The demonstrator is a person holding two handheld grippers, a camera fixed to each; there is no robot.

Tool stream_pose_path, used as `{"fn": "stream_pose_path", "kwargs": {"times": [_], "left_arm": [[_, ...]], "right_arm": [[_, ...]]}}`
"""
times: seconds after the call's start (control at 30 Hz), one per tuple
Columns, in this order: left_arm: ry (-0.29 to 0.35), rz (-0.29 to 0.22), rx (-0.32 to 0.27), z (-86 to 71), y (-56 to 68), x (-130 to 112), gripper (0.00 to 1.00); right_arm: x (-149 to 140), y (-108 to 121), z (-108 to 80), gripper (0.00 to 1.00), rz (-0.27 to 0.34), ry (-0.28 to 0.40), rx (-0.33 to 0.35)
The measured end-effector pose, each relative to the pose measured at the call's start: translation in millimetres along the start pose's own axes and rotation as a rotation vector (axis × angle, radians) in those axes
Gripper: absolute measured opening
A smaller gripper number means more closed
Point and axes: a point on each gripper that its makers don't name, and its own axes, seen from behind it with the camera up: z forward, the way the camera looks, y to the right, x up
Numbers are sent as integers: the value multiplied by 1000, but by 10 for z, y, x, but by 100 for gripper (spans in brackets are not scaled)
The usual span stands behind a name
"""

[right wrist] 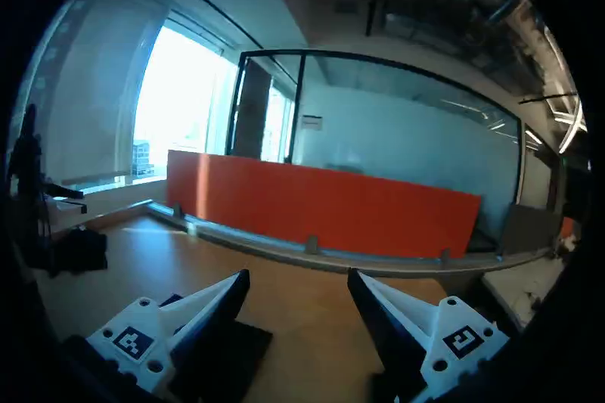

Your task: Fold towel

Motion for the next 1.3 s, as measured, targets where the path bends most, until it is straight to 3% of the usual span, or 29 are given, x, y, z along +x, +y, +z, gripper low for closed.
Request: {"fn": "stream_pose_path", "kwargs": {"times": [0.37,0.5,1.0,1.3], "left_arm": [[-72,43,-137,25,311,-90,93],[-94,45,-157,29,348,-165,93],[-172,68,-197,39,509,-665,93],[-237,66,-218,46,611,-1067,93]], "right_arm": [[-213,-331,-21,100,-89,-120,166],[-295,-415,-30,100,-111,-151,207],[-764,-606,-45,100,-121,-241,257],[-1204,-707,-58,100,-124,-300,278]]}}
